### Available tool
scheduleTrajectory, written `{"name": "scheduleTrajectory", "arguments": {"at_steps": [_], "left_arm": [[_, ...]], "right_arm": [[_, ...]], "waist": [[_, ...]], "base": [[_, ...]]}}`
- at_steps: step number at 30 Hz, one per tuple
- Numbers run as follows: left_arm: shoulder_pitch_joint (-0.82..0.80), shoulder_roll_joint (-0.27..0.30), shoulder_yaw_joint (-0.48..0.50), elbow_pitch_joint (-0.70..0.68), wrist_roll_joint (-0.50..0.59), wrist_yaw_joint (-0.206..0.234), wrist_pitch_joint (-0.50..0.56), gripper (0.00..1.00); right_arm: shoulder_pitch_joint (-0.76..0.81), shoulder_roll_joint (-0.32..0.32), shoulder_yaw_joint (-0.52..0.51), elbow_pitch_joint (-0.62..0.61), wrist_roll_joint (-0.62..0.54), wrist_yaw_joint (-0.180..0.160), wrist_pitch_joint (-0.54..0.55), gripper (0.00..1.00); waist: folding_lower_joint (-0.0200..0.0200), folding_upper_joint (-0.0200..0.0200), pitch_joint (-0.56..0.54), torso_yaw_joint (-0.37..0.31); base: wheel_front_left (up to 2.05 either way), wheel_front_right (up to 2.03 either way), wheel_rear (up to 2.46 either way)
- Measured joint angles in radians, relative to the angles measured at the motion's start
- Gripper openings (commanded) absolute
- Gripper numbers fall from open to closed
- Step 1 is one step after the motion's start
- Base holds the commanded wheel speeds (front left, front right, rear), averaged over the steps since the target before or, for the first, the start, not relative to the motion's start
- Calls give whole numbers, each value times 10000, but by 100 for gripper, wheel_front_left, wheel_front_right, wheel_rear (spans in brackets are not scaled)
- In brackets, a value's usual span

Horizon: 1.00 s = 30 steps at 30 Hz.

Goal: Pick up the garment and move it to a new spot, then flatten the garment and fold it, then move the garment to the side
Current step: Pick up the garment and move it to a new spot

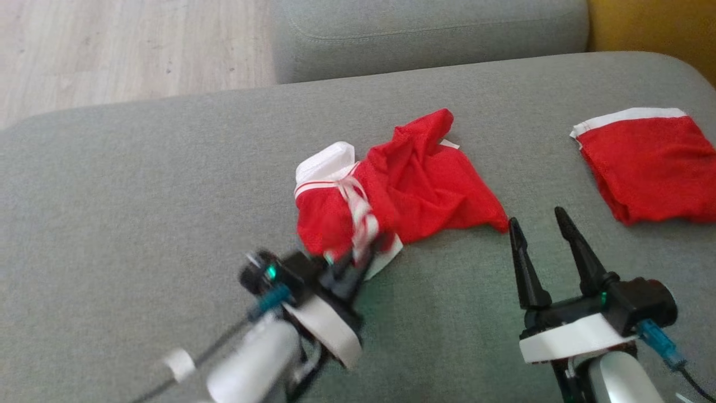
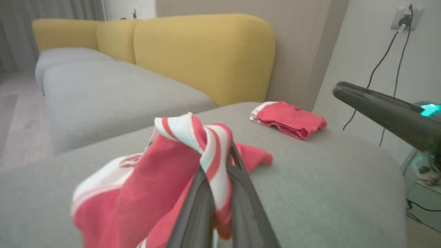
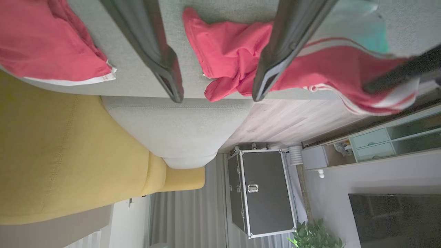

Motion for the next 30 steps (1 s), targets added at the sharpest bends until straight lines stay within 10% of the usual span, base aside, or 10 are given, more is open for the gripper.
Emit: {"name": "scheduleTrajectory", "arguments": {"at_steps": [1,2,3,30], "left_arm": [[233,-203,-46,121,50,2,0,20],[454,-318,-31,198,90,35,0,96],[699,-408,59,249,102,46,0,100],[6994,-466,6335,-4801,2146,1599,-29,100]], "right_arm": [[2,15,25,73,8,0,0,100],[2,23,46,155,17,0,0,100],[12,25,71,274,69,0,0,100],[1502,163,-556,894,589,0,0,100]], "waist": [[0,0,-19,37],[0,0,-54,60],[0,0,-106,83],[-2,0,-1526,1517]], "base": [[0,0,0],[0,0,0],[0,0,0],[0,0,0]]}}
